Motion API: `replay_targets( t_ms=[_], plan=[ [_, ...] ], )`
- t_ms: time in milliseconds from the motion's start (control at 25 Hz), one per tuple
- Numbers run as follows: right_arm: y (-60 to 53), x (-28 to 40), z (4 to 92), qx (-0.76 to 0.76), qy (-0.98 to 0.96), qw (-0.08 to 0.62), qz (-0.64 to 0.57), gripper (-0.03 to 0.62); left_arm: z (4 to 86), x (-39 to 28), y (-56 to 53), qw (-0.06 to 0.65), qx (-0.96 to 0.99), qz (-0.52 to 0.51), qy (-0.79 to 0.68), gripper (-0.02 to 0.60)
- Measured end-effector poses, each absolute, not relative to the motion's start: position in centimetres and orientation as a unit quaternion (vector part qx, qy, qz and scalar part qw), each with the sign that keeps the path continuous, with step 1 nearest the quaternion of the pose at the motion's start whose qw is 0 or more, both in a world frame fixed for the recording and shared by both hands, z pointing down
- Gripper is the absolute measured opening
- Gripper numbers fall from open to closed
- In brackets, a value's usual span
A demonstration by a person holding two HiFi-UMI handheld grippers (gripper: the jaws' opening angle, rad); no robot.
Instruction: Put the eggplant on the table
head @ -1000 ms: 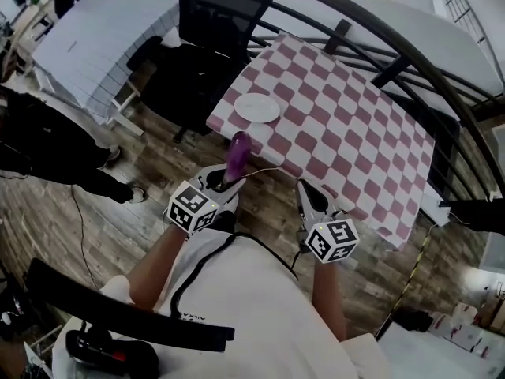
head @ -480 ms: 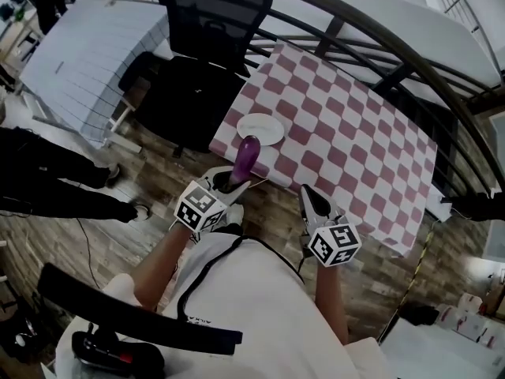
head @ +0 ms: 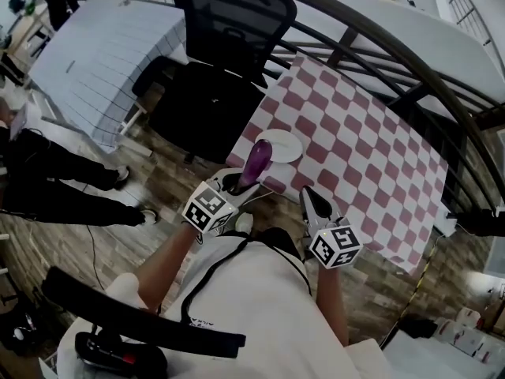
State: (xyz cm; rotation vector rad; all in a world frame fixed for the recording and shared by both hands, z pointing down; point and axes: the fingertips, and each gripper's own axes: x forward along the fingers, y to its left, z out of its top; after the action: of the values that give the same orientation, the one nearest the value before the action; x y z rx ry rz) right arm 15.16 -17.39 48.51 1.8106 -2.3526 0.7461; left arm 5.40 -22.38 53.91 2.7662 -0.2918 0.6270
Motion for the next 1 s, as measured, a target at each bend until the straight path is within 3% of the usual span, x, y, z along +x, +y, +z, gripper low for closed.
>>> replay_targets(
  t_ms=[360, 1000],
  plan=[
    [-20.0, 15.3, 49.2, 0.568, -0.783, 0.046, 0.251, 0.006, 55.2, 5.1, -24.2, 0.147, 0.953, 0.235, -0.12, 0.129],
    [-24.9, 20.7, 51.5, 0.524, -0.805, 0.091, 0.262, 0.006, 58.9, 10.8, -29.2, 0.106, 0.94, 0.3, -0.122, 0.129]
  ],
)
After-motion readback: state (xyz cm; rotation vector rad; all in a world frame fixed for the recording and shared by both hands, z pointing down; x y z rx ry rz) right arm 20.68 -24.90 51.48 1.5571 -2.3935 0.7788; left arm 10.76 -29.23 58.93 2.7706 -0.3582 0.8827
